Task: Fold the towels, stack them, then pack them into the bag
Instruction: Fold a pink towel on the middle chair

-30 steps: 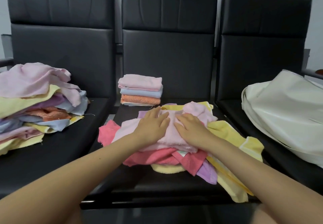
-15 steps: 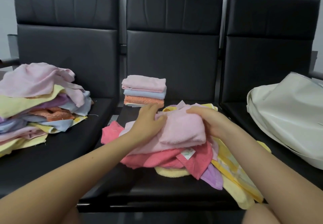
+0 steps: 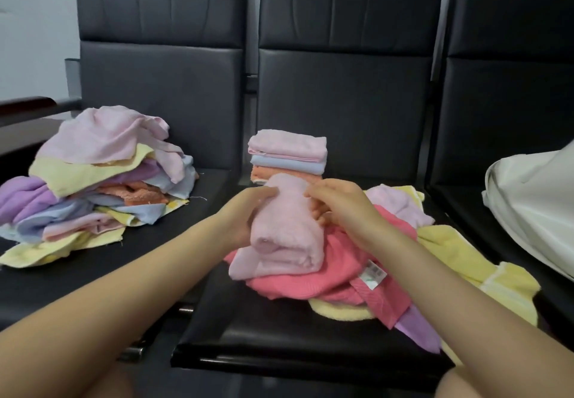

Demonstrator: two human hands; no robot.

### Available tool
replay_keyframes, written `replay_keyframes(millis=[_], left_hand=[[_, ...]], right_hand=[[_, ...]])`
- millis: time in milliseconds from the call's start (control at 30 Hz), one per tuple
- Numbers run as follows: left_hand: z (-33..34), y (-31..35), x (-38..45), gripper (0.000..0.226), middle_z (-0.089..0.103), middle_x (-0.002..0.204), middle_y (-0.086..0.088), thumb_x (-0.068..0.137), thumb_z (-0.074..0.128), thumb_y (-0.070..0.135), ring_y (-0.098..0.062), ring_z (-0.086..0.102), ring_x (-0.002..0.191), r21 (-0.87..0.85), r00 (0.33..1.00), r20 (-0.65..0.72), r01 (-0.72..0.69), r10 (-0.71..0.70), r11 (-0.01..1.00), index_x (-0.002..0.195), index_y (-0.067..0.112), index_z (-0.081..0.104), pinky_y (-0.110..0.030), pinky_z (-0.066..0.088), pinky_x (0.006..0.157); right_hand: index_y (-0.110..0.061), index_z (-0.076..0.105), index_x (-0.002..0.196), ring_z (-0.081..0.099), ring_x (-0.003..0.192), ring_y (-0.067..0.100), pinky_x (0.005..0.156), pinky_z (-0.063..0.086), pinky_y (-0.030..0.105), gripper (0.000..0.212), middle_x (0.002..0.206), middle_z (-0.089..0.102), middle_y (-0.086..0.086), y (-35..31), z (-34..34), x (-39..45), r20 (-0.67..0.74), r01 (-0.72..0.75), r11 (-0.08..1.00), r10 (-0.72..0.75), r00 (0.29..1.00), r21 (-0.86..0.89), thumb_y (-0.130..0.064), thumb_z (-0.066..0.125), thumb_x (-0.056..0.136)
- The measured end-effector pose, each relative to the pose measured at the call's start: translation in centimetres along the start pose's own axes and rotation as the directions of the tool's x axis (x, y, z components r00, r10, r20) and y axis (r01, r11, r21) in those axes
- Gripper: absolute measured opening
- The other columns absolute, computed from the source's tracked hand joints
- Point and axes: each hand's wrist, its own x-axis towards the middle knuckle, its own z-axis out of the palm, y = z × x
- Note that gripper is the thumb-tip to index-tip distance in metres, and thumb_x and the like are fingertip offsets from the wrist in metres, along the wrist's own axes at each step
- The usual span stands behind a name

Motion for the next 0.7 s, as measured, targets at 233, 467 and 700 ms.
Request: replay_keyframes(millis=[233,467,700], left_hand=[[-2.3,-0.9,1.3,0.021,0.062,0.093,-0.016,0.095,0.045,0.016,-0.023,0.052,0.075,0.558,0.888,-0.349,-0.059,0.299,0.828,0.089,0.003,0.061,-0.029,0.038,0.059],[-5.5,-4.7,2.3,0.044,0.061,0.123,-0.020,0.101,0.034,0.033,-0.036,0.056,0.113,0.928,0.865,-0.186,-0.001,0.465,0.373,0.126,0.002,0.052,-0.040,0.042,0.097],[-5.2,-4.9,2.1,0.044,0.063,0.118,-0.019,0.103,0.032,0.034,-0.034,0.057,0.110,0.938,0.849,-0.166,-0.021,0.501,0.347,0.126,0.001,0.050,-0.038,0.042,0.090]], right_hand=[[-0.021,0.048,0.060,0.050,0.053,0.014,0.056,0.042,0.028,0.042,0.054,0.050,-0.005,1.3,1.6,0.0,0.037,0.001,0.777,0.029,0.999,-0.630,-0.049,0.066,0.085],[-0.021,0.050,0.137,0.054,0.120,0.027,0.096,0.045,0.035,0.068,0.133,0.057,0.004,1.2,4.2,0.5,0.007,-0.042,0.593,0.080,0.997,-0.804,-0.065,0.053,0.085],[-0.017,0.040,0.143,0.055,0.119,0.026,0.095,0.046,0.034,0.090,0.134,0.055,0.005,1.3,4.8,1.2,-0.037,-0.151,0.529,0.219,0.975,-0.835,-0.072,0.059,0.075]])
